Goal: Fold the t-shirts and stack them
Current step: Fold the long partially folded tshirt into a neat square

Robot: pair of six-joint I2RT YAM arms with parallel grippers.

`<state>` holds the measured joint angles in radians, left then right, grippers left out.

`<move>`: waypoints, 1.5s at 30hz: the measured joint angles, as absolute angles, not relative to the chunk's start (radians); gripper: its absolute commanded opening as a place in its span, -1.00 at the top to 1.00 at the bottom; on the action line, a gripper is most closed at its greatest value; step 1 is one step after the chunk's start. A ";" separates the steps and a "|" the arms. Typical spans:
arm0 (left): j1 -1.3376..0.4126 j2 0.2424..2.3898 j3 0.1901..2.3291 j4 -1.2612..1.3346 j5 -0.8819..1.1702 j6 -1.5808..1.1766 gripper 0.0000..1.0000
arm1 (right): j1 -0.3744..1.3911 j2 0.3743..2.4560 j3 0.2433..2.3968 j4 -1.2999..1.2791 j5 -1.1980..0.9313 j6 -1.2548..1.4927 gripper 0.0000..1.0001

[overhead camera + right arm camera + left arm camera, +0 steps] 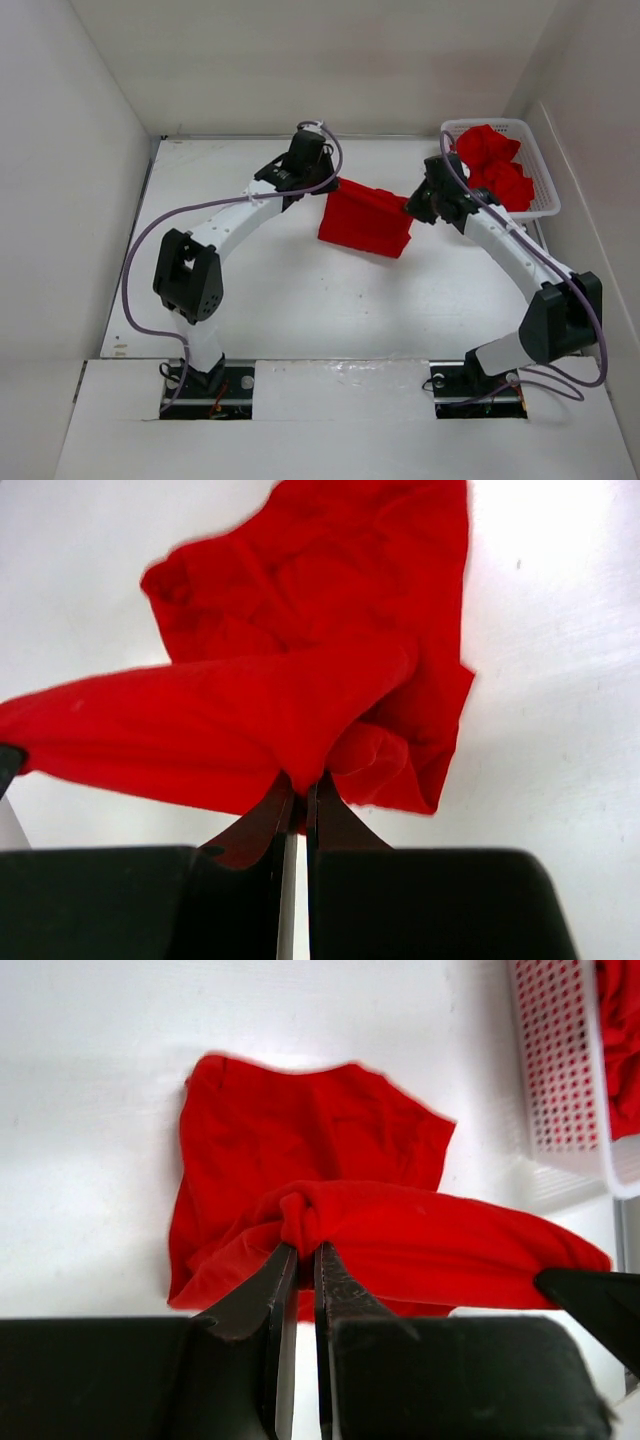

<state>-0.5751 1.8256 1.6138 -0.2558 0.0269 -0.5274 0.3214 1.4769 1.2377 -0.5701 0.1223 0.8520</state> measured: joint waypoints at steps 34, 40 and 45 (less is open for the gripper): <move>-0.582 1.757 1.513 -0.197 -0.015 -0.566 1.00 | 0.279 1.456 1.148 -0.512 -0.034 0.847 1.00; -0.580 1.914 1.666 -0.200 -0.009 -0.532 1.00 | 0.226 1.563 1.198 -0.508 -0.066 0.809 1.00; -0.580 1.963 1.718 -0.221 -0.019 -0.527 1.00 | 0.213 1.574 1.219 -0.509 -0.088 0.782 1.00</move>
<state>-0.5804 1.9625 1.7180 -0.2211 -0.0185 -0.5270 0.2131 1.5742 1.2190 -0.5087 -0.0883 0.7822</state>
